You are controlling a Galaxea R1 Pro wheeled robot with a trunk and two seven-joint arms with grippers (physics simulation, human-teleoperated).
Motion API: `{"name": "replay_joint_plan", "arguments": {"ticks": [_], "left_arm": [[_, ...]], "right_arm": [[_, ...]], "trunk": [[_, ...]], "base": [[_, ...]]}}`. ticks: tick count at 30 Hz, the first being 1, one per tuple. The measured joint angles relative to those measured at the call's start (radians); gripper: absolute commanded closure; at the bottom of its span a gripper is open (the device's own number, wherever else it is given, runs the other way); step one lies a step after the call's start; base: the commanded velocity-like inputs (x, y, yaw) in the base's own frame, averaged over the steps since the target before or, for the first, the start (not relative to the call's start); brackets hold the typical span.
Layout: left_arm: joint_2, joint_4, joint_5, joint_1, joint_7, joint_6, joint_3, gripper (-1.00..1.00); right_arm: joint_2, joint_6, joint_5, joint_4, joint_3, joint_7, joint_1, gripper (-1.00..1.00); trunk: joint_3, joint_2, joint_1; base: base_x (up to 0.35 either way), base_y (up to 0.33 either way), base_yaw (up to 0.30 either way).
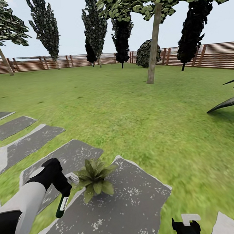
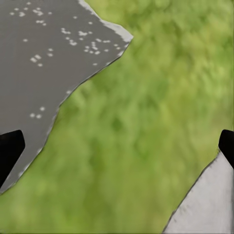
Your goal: Pick up the pesticide atomizer in the garden and spray insectifuge to fully cover both potted plants in the garden.
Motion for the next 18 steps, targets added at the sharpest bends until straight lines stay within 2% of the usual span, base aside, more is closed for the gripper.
{"name": "replay_joint_plan", "arguments": {"ticks": [18], "left_arm": [[0.0,0.0,0.0,-0.001,0.001,0.012,0.0,1.0]], "right_arm": [[0.0,0.0,0.0,0.0,0.0,0.0,0.0,-1.0]], "trunk": [[0.0,0.0,0.0]], "base": [[0.014,-0.273,0.179]]}}
